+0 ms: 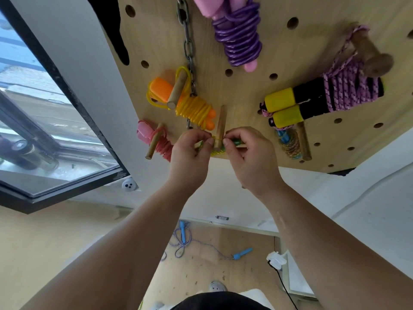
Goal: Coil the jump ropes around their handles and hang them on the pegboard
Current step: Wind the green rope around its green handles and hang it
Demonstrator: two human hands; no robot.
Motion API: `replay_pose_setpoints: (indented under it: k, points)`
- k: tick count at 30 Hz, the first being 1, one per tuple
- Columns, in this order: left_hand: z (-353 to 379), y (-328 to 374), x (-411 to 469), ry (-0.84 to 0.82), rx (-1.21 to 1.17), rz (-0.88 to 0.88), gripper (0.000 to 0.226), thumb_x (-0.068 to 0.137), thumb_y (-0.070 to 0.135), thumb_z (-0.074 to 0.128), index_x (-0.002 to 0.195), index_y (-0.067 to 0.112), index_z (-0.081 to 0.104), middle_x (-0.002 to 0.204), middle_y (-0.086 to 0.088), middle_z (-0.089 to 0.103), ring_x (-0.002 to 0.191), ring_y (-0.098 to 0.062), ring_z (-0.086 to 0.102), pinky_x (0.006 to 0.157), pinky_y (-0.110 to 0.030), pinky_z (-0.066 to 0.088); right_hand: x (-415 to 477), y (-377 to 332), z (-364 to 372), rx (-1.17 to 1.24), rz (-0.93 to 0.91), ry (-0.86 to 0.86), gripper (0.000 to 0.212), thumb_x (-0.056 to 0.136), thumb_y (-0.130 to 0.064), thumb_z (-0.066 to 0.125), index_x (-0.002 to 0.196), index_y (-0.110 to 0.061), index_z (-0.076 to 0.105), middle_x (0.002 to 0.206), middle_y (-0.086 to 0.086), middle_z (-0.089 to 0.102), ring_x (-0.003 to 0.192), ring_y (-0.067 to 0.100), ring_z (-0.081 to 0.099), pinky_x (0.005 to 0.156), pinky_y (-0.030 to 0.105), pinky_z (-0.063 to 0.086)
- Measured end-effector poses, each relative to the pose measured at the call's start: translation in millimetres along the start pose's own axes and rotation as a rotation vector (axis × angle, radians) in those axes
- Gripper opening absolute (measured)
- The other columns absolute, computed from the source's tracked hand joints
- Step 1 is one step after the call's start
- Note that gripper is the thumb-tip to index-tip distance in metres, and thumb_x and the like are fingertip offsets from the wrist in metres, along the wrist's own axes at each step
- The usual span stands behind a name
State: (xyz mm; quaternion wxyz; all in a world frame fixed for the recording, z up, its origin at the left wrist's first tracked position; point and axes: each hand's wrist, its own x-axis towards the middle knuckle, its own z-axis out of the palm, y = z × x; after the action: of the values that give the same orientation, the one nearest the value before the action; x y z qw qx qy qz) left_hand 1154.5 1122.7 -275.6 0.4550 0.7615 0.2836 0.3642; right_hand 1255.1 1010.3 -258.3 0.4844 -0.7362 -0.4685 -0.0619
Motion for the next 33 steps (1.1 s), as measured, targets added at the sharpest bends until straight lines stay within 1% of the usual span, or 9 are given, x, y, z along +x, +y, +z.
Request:
replay_pose_setpoints:
  k: [5,8,13,16,19,22,25,30,33]
  points:
    - [12.1,1.5,-1.4,0.065,-0.062,-0.075,0.007,0.095,0.016,0.061,0.094,0.016,0.069,0.092,0.000,0.068,0.086,-0.015,0.060,0.075,-0.030,0.048,8.7,5.4,-1.8,-0.236,-0.186,-0.025,0.017,0.097,-0.019,0.060,0.094,-0.005,0.069,0.088,0.007,0.068,0.072,0.016,0.062,0.061,0.024,0.052]
    - [18.0,7.8,3.2,0.113,-0.105,-0.165,0.007,0.096,0.017,0.063,0.094,0.018,0.070,0.091,0.002,0.069,0.087,-0.013,0.061,0.076,-0.030,0.050,16.5,9.0,2.9,-0.368,-0.267,0.014,0.018,0.097,-0.019,0.059,0.089,-0.004,0.066,0.083,0.010,0.066,0.063,0.020,0.060,0.054,0.026,0.048]
    - [23.6,20.4,10.8,0.155,-0.289,-0.381,0.013,0.096,0.024,0.067,0.085,0.021,0.074,0.075,0.005,0.069,0.069,-0.009,0.058,0.063,-0.024,0.046,32.1,14.5,10.3,-0.432,-0.196,0.097,0.017,0.095,-0.020,0.063,0.087,-0.006,0.067,0.081,0.009,0.067,0.064,0.020,0.061,0.056,0.021,0.038]
    - [28.1,23.5,15.9,0.175,-0.372,-0.487,0.020,0.094,0.029,0.070,0.080,0.016,0.075,0.069,-0.002,0.065,0.065,-0.015,0.054,0.060,-0.030,0.044,40.2,19.4,12.9,-0.432,-0.174,0.115,0.020,0.097,-0.024,0.060,0.088,-0.009,0.068,0.085,0.008,0.066,0.069,0.021,0.061,0.053,0.027,0.045]
    - [32.9,25.2,20.7,0.195,-0.430,-0.573,0.026,0.092,0.029,0.071,0.088,0.004,0.074,0.071,-0.009,0.061,0.065,-0.017,0.050,0.058,-0.030,0.043,42.5,23.5,15.7,-0.462,-0.160,0.137,0.025,0.099,-0.032,0.054,0.091,-0.013,0.069,0.098,0.007,0.065,0.075,0.023,0.062,0.054,0.035,0.051]
    - [35.8,22.6,22.9,0.208,-0.460,-0.581,0.030,0.090,0.024,0.073,0.084,-0.004,0.066,0.068,-0.009,0.054,0.064,-0.018,0.046,0.056,-0.031,0.040,40.5,24.2,19.2,-0.516,-0.121,0.179,0.024,0.100,-0.036,0.052,0.100,-0.016,0.065,0.108,0.007,0.062,0.079,0.022,0.061,0.051,0.036,0.051]
    - [36.3,19.7,22.9,0.225,-0.440,-0.557,0.036,0.090,0.026,0.074,0.089,-0.008,0.064,0.069,-0.010,0.054,0.063,-0.017,0.046,0.055,-0.030,0.040,39.8,22.6,22.7,-0.515,-0.071,0.216,0.021,0.098,-0.037,0.056,0.101,-0.016,0.062,0.108,0.009,0.059,0.077,0.022,0.059,0.048,0.035,0.049]
    - [38.1,21.2,26.4,0.227,-0.348,-0.516,0.032,0.090,0.034,0.074,0.082,0.004,0.066,0.063,0.001,0.059,0.051,-0.006,0.051,0.048,-0.021,0.043,47.3,19.8,26.2,-0.510,-0.003,0.222,0.020,0.097,-0.037,0.059,0.098,-0.017,0.060,0.104,0.010,0.057,0.075,0.023,0.057,0.046,0.037,0.050]
    - [37.3,20.6,24.4,0.204,-0.314,-0.503,0.034,0.092,0.040,0.071,0.084,0.007,0.067,0.069,-0.001,0.062,0.063,-0.017,0.057,0.057,-0.032,0.051,45.7,18.7,25.4,-0.464,-0.026,0.226,0.017,0.095,-0.033,0.063,0.098,-0.016,0.063,0.106,0.010,0.059,0.075,0.022,0.059,0.048,0.030,0.048]
